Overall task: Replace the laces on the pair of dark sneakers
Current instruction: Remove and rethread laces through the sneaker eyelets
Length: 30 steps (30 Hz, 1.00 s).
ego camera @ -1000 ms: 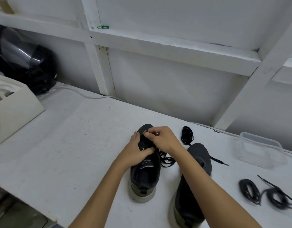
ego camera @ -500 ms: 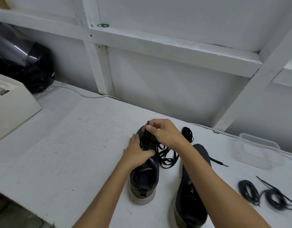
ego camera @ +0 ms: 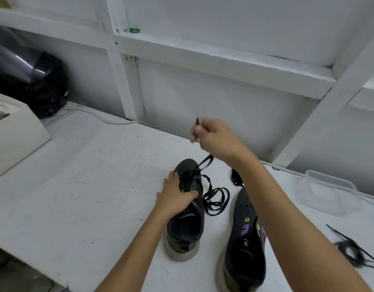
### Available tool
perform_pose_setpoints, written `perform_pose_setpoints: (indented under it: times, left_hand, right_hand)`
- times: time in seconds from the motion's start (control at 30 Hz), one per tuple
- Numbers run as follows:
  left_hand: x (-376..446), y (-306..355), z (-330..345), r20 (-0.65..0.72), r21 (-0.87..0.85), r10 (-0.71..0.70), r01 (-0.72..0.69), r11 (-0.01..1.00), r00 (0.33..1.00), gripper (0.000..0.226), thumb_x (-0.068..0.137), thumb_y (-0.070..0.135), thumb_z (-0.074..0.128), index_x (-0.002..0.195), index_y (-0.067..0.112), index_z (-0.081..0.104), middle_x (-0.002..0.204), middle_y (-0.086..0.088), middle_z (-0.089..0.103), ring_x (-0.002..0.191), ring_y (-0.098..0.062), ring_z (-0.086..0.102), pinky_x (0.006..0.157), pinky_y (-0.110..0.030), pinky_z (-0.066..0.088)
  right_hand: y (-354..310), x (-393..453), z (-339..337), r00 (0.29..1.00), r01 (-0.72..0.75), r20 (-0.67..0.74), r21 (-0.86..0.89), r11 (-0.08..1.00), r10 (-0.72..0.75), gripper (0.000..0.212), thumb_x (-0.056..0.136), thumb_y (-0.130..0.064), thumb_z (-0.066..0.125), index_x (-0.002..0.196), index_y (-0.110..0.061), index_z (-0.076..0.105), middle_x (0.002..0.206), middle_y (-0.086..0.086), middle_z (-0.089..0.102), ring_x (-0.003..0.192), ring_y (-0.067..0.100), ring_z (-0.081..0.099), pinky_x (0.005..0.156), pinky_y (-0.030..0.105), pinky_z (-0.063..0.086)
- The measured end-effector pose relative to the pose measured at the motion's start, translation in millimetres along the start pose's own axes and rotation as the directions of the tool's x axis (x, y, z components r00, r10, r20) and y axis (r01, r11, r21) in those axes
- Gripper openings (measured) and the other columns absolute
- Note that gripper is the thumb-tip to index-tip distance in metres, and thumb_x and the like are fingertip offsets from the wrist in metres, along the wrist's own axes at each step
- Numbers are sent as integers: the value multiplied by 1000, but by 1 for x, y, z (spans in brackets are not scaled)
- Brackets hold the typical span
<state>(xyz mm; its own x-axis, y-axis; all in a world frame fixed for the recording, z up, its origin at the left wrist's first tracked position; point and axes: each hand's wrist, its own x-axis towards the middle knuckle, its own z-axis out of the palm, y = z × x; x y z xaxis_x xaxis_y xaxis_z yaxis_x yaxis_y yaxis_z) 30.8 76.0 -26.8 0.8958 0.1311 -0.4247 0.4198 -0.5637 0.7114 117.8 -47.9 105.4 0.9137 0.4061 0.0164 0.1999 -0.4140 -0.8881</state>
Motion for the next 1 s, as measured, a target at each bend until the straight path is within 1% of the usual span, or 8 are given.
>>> perform_pose_setpoints:
  times: [0.13, 0.27, 0.33, 0.47, 0.63, 0.8, 0.93, 1.0]
  left_hand:
    - [2, -2, 0, 6, 24, 13, -13, 1000, 1000, 101, 83, 45, 60, 161, 21, 0, 168, 11, -8, 155, -16, -2, 123, -52, 15]
    - [3, -2, 2, 7, 36, 12, -12, 999, 1000, 102, 83, 47, 59, 161, 21, -2, 168, 12, -10, 155, -16, -6, 123, -53, 13]
    - [3, -3, 2, 10, 29, 7, -7, 1000, 1000, 102, 84, 48, 60, 161, 22, -2, 167, 12, -11, 155, -17, -7, 123, -54, 11]
    - [2, -3, 2, 6, 20, -5, 4, 1000, 1000, 104, 80, 51, 59, 161, 24, 0, 168, 12, -10, 155, -19, -6, 123, -54, 12]
    - [2, -3, 0, 14, -30, -18, 18, 999, 1000, 109, 70, 53, 59, 161, 26, 4, 168, 13, -5, 155, -18, -2, 123, -53, 15]
    - [4, -6, 1, 15, -22, -1, 1, 1000, 1000, 102, 82, 46, 64, 161, 26, 3, 167, 15, -7, 155, -17, -5, 123, -55, 13]
    - [5, -6, 3, 12, -13, 3, -3, 1000, 1000, 103, 81, 46, 64, 161, 26, 2, 167, 15, -8, 155, -17, -5, 123, -55, 12]
    - [5, -7, 3, 18, 4, 9, -9, 1000, 1000, 103, 82, 47, 64, 161, 25, 1, 167, 14, -9, 155, -18, -5, 123, -55, 12]
  right_hand:
    - [34, -5, 5, 957, -43, 173, -706, 707, 231, 21, 94, -18, 50, 96, -8, 68, 101, 8, 71, 91, 28, 61, 70, 32, 48]
    - [49, -12, 10, 893, -43, 211, -840, 542, 398, 49, 95, -59, 56, 88, -13, 70, 86, 2, 67, 85, 23, 62, 69, 33, 48]
    - [51, -13, 13, 863, -9, 262, -847, 532, 432, 45, 95, -54, 58, 79, -13, 69, 73, -1, 60, 75, 21, 58, 60, 31, 41]
    - [40, -8, 11, 870, -1, 371, -657, 754, 324, 34, 103, -38, 50, 80, -21, 69, 71, -10, 60, 73, 8, 57, 69, 29, 43]
    - [23, -12, 10, 955, -71, 272, -171, 983, 116, 35, 104, -36, 51, 75, -21, 63, 55, -11, 44, 49, 6, 38, 53, 23, 32]
    - [-18, -5, -18, 998, 46, 17, 436, 899, -59, 36, 109, -23, 44, 76, -15, 56, 53, -9, 27, 46, 6, 21, 42, 18, 19]
    - [-30, -3, -32, 988, 135, -134, 529, 838, -75, 36, 108, -31, 46, 77, -20, 60, 57, -8, 31, 48, 6, 24, 42, 15, 23]
    - [-24, -1, -32, 971, 90, -237, 341, 936, -7, 37, 104, -35, 52, 74, -19, 67, 53, -8, 35, 45, 8, 28, 42, 18, 27]
